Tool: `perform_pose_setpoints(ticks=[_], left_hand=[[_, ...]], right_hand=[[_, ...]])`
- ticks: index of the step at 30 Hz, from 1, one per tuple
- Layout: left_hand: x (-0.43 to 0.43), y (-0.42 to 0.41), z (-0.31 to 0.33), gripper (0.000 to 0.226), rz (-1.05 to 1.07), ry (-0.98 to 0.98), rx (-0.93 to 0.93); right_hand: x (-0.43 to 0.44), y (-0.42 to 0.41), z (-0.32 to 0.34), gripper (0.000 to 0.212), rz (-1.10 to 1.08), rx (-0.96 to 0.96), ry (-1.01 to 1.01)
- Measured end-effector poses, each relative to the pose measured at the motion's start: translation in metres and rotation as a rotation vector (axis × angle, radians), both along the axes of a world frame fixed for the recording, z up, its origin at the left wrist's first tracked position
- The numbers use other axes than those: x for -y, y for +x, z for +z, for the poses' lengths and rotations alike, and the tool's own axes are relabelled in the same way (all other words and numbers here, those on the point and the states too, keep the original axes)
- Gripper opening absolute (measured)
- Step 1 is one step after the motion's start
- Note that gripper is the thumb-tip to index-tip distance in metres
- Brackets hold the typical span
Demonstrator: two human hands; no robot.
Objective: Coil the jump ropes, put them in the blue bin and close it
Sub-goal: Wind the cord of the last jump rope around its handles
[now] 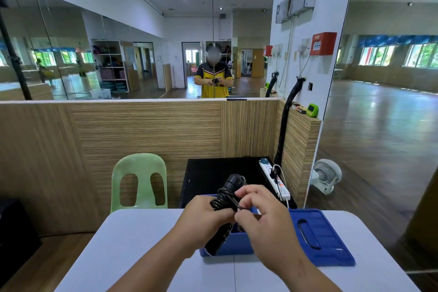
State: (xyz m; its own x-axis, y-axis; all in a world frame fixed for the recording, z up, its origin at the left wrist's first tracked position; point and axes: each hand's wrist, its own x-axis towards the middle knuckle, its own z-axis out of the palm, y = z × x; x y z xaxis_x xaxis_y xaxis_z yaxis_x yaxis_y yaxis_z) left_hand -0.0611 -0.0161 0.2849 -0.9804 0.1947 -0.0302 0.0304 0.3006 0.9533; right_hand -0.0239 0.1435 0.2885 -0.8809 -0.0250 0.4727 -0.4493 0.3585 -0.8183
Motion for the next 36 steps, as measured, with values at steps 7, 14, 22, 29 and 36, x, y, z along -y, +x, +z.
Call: perform_pose_setpoints(ticks=[7, 14, 22, 29, 36], left_hand=[[-0.009, 0.005, 0.002, 0.01, 0.019, 0.008, -0.006], [-0.012, 0.005, 0.007, 0.038, -0.013, -0.012, -0.022], [-0.017, 0.004, 0.0, 0.034, 0.014, 0.05, -0.064], [-0.031, 0.006, 0.002, 0.022, 0.055, 0.186, -0.064], [-0.043, 0.004, 0.0, 0.028, 0.027, 0.416, 0.097]], right_hand=[[-0.01, -0.005, -0.012, 0.015, -0.049, -0.205, 0.226], [-0.028, -0.006, -0.017, 0.018, -0.053, -0.355, 0.344], [-0.04, 0.007, -0.013, 0.033, 0.02, -0.36, 0.245], [-0.035, -0.001, -0.007, 0.041, -0.015, 0.173, -0.207], [-0.039, -0.018, -0.007, 0.049, 0.144, 0.303, -0.433]])
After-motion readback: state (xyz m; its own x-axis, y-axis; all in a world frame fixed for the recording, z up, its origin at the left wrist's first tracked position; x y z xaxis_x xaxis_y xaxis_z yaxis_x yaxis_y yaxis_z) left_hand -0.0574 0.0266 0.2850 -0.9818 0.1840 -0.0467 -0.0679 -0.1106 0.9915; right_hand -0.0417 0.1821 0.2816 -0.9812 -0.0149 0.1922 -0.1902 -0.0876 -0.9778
